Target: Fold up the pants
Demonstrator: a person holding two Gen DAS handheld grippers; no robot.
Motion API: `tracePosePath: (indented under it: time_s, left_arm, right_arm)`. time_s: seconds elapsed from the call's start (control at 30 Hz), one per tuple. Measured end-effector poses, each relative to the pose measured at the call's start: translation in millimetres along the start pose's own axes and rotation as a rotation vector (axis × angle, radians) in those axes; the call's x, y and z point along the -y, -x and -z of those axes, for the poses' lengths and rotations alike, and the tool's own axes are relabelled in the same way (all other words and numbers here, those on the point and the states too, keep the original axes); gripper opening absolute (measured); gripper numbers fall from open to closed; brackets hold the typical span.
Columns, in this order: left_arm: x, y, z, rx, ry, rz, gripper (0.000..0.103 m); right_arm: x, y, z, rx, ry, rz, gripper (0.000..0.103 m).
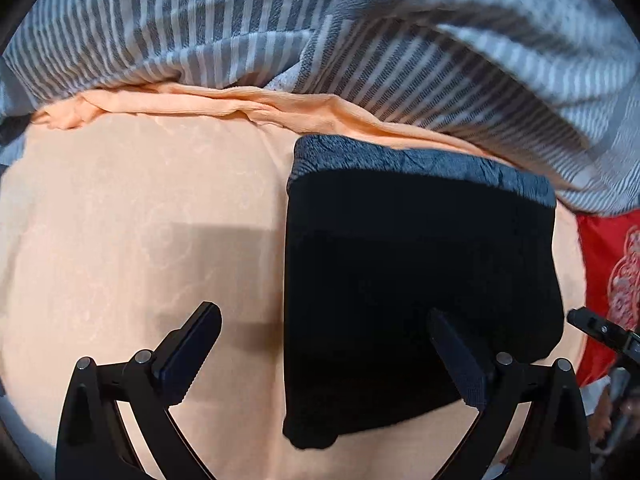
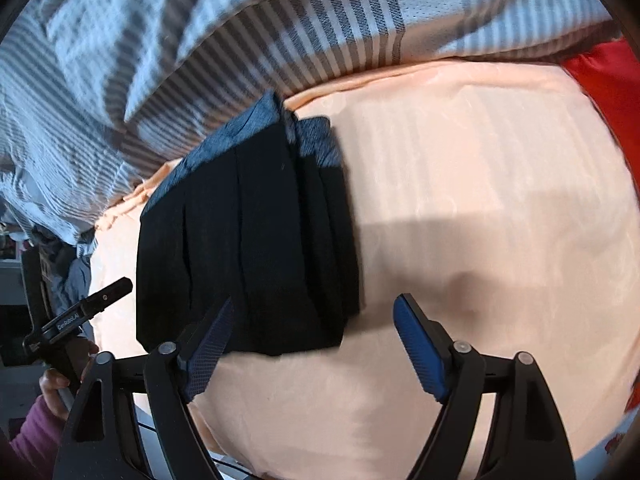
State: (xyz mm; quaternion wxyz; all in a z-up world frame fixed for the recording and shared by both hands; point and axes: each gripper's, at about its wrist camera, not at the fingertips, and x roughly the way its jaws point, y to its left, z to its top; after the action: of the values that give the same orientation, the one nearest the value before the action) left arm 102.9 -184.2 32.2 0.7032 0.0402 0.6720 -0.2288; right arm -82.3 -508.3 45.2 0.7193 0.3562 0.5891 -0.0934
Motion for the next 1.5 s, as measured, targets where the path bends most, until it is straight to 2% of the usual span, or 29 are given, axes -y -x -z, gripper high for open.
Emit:
tracePosePath:
  time_s: [0.17, 0.27, 0.37, 0.5, 0.73, 0.8, 0.93, 1.1, 1.13, 1.17, 1.23, 1.3, 1.4, 1.5]
  left_arm:
    - [-13, -16, -15, -0.044, 0.006, 0.089, 0.103]
    - [-15, -26, -16, -0.100, -0.010, 0.177, 0.103]
    - [-14, -36, -19, -0.125, -0.058, 0.195, 0.103]
    - [-14, -47, -26, -0.151, -0.070, 0.221, 0.103]
    - [-12, -71, -35, -0.164, -0.065, 0.275, 0.103]
    - [-8, -74, -36, -0.159, -0.060, 0.277, 0.103]
    - [6, -74, -33, -0.143, -0.067, 0.261, 0.103]
    - [16, -70, -32, -0.129, -0.036, 0.218, 0.103]
    - [18, -68, -31, -0.120, -0.034, 0.208, 0.103]
    - [20, -64, -29, -0.101, -0.038, 0.200, 0.097]
    - [29, -56, -26, -0.073, -0.054, 0.191, 0.088]
    - [38, -45, -22, -0.045, -0.080, 0.177, 0.074]
    - [45, -31, -17, -0.017, -0.090, 0.156, 0.065]
    - [50, -20, -14, -0.002, -0.071, 0.162, 0.064]
  right_arm:
    - [11, -15, -27, -0.025, 0.013, -0.103, 0.086]
    - [13, -31, -37, -0.047, 0.027, -0.159, 0.086]
    - [12, -44, -42, -0.072, 0.066, -0.194, 0.086]
    - [21, -62, -46, -0.124, 0.055, -0.260, 0.086]
    - [29, -76, -55, -0.118, 0.046, -0.389, 0.086]
    - [24, -79, -56, -0.130, 0.055, -0.391, 0.088]
    - [9, -82, -57, -0.139, 0.078, -0.340, 0.092]
    - [9, -84, -58, -0.154, 0.014, -0.312, 0.091]
    - [9, -83, -58, -0.160, 0.005, -0.300, 0.089]
    - [7, -83, -58, -0.163, 0.003, -0.281, 0.087]
    - [3, -78, -57, -0.158, 0.010, -0.271, 0.074]
    - [-5, -70, -54, -0.138, 0.024, -0.275, 0.063]
    - [-10, -57, -48, -0.117, 0.034, -0.291, 0.050]
    - [-11, -46, -43, -0.110, 0.025, -0.312, 0.046]
